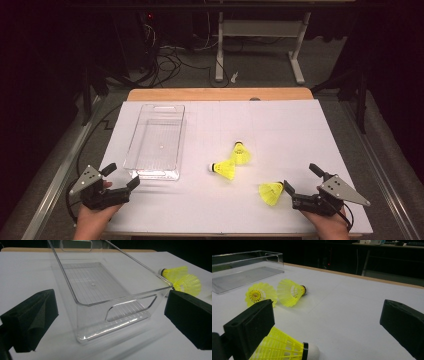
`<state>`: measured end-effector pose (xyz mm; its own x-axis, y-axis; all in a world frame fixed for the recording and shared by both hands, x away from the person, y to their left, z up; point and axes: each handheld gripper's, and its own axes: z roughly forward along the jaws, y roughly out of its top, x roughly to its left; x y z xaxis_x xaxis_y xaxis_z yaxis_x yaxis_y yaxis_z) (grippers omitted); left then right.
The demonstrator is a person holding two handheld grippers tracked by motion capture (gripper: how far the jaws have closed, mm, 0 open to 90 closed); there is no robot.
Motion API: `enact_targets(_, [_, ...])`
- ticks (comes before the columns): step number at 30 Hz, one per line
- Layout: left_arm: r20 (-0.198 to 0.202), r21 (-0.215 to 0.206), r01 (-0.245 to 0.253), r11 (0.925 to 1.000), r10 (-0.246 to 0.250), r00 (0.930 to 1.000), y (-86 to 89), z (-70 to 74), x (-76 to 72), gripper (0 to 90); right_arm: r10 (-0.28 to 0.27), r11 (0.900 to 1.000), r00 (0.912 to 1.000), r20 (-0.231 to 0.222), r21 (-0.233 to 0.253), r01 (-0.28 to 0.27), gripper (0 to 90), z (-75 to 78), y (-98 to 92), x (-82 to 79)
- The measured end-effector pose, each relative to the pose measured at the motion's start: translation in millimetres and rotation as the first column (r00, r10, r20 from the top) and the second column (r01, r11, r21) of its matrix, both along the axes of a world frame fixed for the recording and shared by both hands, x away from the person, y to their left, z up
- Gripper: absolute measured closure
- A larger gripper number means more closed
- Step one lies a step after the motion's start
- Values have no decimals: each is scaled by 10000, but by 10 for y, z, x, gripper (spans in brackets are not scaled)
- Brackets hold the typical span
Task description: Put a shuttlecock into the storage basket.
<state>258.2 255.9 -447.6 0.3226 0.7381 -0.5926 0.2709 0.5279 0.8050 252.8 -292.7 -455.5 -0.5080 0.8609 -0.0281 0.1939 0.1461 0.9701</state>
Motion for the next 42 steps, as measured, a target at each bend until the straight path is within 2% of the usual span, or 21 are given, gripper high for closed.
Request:
enact_targets(6, [-43,-386,-393,9985,392,9992,56,9,22,3,33,10000,10000,-13,-32,-33,2,-1,-3,0])
enact_targets(11, [-221,-396,-460,9982,452,9987,78,10,31,3,27,10000,10000,11,-33,-27,2,0,7,4])
enact_targets(16, [-840,136,-214,9997,225,9962,36,-24,53,2,63,10000,10000,-24,-55,-63,1,-3,14,8])
enact_targets(20, [-1361,520,1,9986,69,9907,-10,-62,72,3,53,10000,10000,-34,-6,-53,1,-5,11,15])
enact_targets(21, [-1361,520,1,9986,69,9907,-10,-62,72,3,53,10000,10000,-34,-6,-53,1,-5,11,15])
enact_targets(27, [-1953,816,201,9965,-38,9807,-51,-104,96,3,129,9999,9998,-153,32,-129,2,-6,15,21])
enact_targets(35, [-2699,1281,373,9911,-13,9629,-100,-162,126,3,31,10000,9997,-248,8,-31,2,-1,25,25])
enact_targets(36, [-2799,1296,356,9909,21,9600,-104,-167,131,3,25,9999,9995,-311,120,-21,2,3,24,31])
enact_targets(42, [-3230,1246,238,9919,178,9462,-106,-200,155,2,-73,10000,9993,-367,44,74,1,10,34,41])
